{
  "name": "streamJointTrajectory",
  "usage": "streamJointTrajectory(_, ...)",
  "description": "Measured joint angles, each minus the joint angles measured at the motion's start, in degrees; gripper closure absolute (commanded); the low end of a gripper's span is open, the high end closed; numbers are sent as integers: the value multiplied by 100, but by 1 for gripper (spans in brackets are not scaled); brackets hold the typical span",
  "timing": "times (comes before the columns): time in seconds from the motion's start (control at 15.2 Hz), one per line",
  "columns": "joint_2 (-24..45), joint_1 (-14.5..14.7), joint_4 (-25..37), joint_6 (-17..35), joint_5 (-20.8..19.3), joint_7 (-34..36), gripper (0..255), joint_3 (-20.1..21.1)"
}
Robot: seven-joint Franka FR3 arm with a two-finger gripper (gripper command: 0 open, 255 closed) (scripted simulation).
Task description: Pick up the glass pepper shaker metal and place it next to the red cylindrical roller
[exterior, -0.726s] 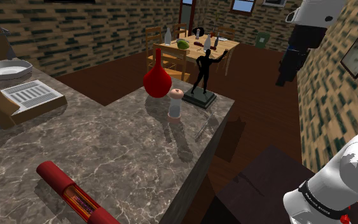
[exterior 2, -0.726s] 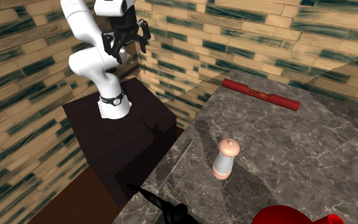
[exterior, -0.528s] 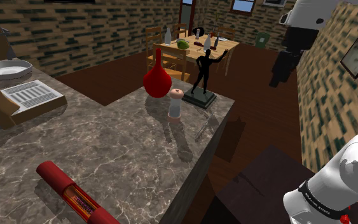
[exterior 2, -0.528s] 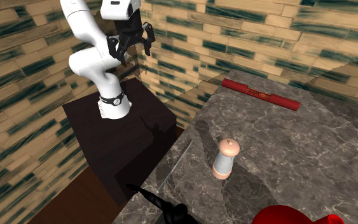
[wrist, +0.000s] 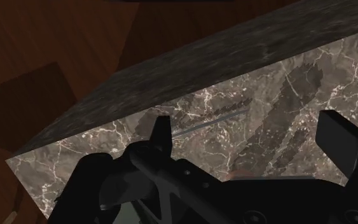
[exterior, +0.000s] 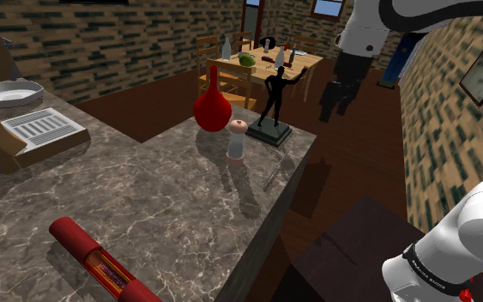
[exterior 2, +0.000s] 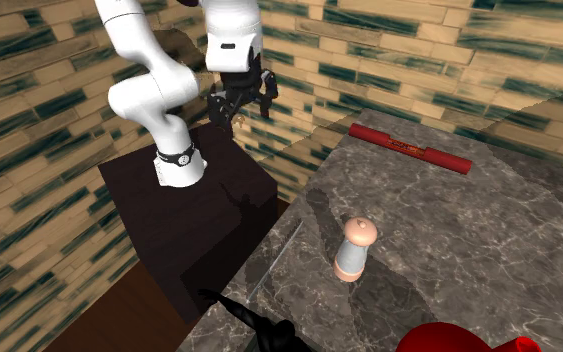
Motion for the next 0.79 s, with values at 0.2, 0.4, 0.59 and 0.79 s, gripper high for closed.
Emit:
streamJointTrajectory(0.2, 559, 3, 178, 486, -33, 162, 0, 177)
streamJointTrajectory(0.4, 1177, -15, 534, 849, -134, 316, 0, 317)
streamJointTrajectory(0.59, 1799, -10, 871, 1225, -276, 522, 0, 467)
streamJointTrajectory(0.79, 2361, 5, 1219, 1519, -456, 725, 0, 579)
